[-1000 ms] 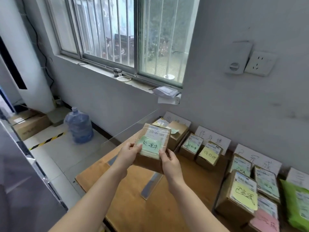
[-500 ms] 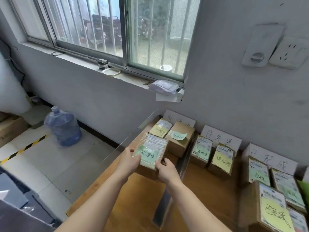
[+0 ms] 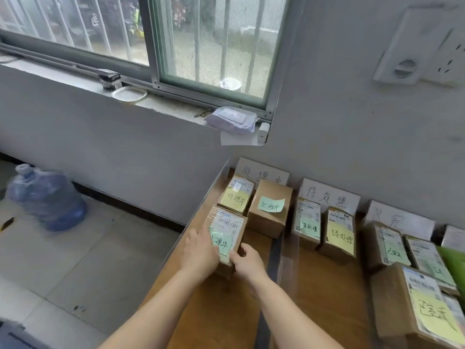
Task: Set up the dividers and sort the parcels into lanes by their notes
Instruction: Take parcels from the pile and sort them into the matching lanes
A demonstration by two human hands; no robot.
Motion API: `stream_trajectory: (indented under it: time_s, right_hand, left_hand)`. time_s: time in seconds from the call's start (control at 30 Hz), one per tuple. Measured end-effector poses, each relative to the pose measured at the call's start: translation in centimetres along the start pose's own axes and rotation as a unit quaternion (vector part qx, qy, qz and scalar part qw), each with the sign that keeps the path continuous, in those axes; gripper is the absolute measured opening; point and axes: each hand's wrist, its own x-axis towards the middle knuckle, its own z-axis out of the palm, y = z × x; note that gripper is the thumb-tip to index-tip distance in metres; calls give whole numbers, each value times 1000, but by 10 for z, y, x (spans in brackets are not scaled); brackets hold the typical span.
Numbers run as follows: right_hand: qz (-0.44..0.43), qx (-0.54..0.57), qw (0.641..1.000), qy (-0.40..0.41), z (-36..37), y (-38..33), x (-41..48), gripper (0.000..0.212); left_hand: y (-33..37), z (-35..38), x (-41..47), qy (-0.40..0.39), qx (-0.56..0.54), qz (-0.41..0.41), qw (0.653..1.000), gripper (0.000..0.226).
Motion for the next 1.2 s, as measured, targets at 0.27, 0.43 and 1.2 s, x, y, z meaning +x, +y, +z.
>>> stream_trajectory:
  time_s: [0.27,0.43,1.2]
  right_hand:
    - [-15,-53,998,20,7,1,8,46]
    - [-31,-141,989,39,0,8,0,56]
    - [-62,-430,849,300,-223,70,-158,55]
  left_hand:
    - [0,0,7,21,66,37,997,80]
    - [0,-8,5,15,92,70,993,76]
    - [200,16,-114,33,267,398,877,43]
